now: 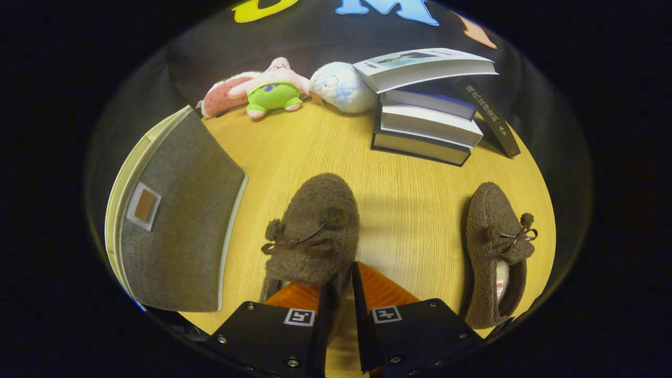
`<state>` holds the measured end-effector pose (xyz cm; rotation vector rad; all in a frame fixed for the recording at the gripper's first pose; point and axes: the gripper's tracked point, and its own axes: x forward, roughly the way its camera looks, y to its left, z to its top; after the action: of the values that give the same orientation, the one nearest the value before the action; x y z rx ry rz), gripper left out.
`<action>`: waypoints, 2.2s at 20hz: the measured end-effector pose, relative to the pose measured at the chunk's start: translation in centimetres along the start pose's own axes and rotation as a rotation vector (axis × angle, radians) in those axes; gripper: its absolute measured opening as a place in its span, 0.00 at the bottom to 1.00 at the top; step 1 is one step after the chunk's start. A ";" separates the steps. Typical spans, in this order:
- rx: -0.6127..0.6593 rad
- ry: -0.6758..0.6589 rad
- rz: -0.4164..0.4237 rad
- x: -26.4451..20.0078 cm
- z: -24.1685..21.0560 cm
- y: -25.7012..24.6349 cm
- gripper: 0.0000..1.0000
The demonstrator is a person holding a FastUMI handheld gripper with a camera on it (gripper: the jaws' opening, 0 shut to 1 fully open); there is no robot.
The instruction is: Open the storage box then place both shoes into the box .Put the left shoe in first, then the right shoe, with the right side of both shoes facing outward in a uniform manner.
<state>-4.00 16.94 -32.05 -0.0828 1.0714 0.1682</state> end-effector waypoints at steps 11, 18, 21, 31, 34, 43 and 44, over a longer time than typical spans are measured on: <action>0.087 0.004 0.025 -2.2 1.4 -0.1 0.00; 0.152 -0.053 0.057 -7.8 5.8 0.5 0.00; 0.161 -0.090 0.078 -10.3 8.0 1.3 0.00; 0.116 -0.199 0.272 -17.9 14.9 12.5 0.00; 0.087 -0.185 0.317 -17.6 15.0 17.4 0.00; 0.044 0.042 0.217 -7.1 9.4 25.8 0.00; 0.043 0.065 0.198 -5.7 8.9 26.2 0.00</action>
<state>-3.56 43.53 -22.42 0.0570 1.1468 0.3232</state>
